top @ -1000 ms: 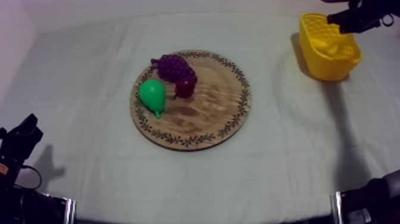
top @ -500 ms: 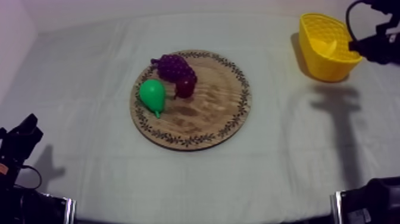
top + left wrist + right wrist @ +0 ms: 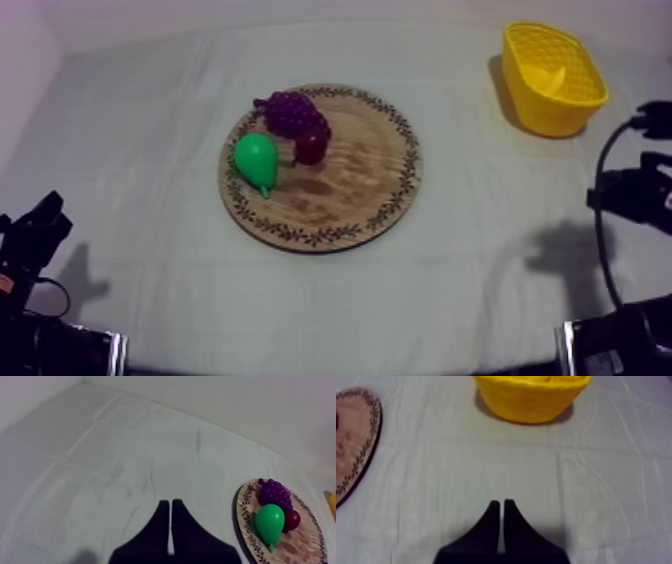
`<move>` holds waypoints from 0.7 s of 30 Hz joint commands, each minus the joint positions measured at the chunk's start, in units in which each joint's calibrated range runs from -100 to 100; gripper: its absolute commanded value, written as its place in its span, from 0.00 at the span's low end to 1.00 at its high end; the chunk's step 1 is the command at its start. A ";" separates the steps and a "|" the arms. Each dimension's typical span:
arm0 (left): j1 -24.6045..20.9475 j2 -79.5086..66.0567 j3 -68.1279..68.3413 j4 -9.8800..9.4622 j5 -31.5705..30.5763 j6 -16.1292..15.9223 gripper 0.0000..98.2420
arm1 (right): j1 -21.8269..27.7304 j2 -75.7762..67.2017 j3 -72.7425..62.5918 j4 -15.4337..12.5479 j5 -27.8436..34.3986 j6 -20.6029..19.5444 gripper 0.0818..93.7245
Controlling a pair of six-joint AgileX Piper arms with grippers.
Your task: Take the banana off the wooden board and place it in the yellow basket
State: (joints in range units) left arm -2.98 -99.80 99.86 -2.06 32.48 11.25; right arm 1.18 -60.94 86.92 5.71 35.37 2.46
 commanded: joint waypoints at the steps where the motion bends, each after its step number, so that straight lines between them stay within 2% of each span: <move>1: -0.03 -0.03 0.03 -0.01 0.02 0.01 0.00 | 0.17 -9.86 2.19 -1.59 1.81 0.93 0.01; 14: -0.03 -0.03 0.03 -0.01 0.02 -0.01 0.00 | 2.63 -30.71 10.87 -6.02 7.04 4.29 0.00; 21: -0.03 -0.03 0.03 -0.01 0.02 -0.01 0.00 | 2.85 -34.44 11.16 -6.71 8.59 3.33 0.00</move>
State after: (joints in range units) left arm -2.98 -99.80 99.86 -2.06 32.48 11.25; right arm 3.88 -95.30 98.07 -0.99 43.93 5.85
